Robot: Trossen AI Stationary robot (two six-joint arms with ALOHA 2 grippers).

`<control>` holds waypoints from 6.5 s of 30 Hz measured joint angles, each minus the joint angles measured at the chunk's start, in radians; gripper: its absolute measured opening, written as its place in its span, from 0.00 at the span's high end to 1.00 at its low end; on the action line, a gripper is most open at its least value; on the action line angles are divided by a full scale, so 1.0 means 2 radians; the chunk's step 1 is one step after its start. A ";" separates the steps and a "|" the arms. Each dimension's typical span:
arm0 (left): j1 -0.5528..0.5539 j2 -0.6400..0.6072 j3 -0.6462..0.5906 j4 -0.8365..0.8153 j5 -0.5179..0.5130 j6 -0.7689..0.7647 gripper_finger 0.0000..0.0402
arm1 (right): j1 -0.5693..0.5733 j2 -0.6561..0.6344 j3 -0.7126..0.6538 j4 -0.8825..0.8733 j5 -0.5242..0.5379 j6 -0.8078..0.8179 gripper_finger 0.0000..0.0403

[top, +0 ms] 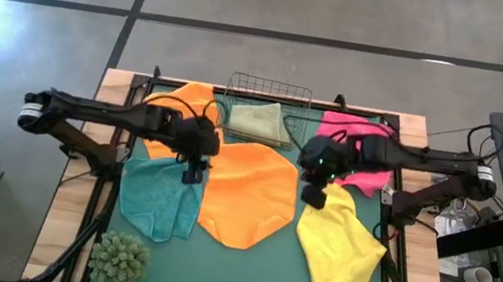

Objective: Fold microfiber towels
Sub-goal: Fold the orange microfiber cloth

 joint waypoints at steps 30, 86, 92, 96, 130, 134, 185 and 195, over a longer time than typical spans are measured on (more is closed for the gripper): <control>-0.135 0.191 -0.024 0.136 0.080 0.015 0.60 | 0.119 0.033 -0.032 0.075 0.055 0.116 0.98; -0.164 0.210 -0.040 0.152 0.119 -0.165 0.99 | 0.215 0.033 -0.122 0.105 0.048 0.158 0.98; -0.179 0.177 -0.040 0.130 0.119 -0.180 1.00 | 0.222 0.029 -0.179 0.209 0.048 0.168 0.98; -0.187 0.159 -0.039 0.114 0.113 -0.201 1.00 | 0.215 0.029 -0.220 0.286 0.051 0.177 0.98; -0.200 0.147 -0.039 0.118 0.076 -0.228 1.00 | 0.054 0.114 -0.258 0.401 -0.115 0.119 0.65; -0.200 0.147 -0.039 0.118 0.076 -0.228 1.00 | 0.053 0.132 -0.258 0.400 -0.124 0.120 0.65; -0.199 0.146 -0.040 0.079 0.076 -0.209 1.00 | 0.122 0.149 -0.260 0.520 -0.248 -0.013 0.64; -0.199 0.146 -0.040 0.079 0.076 -0.209 1.00 | 0.130 0.149 -0.260 0.530 -0.200 -0.045 0.64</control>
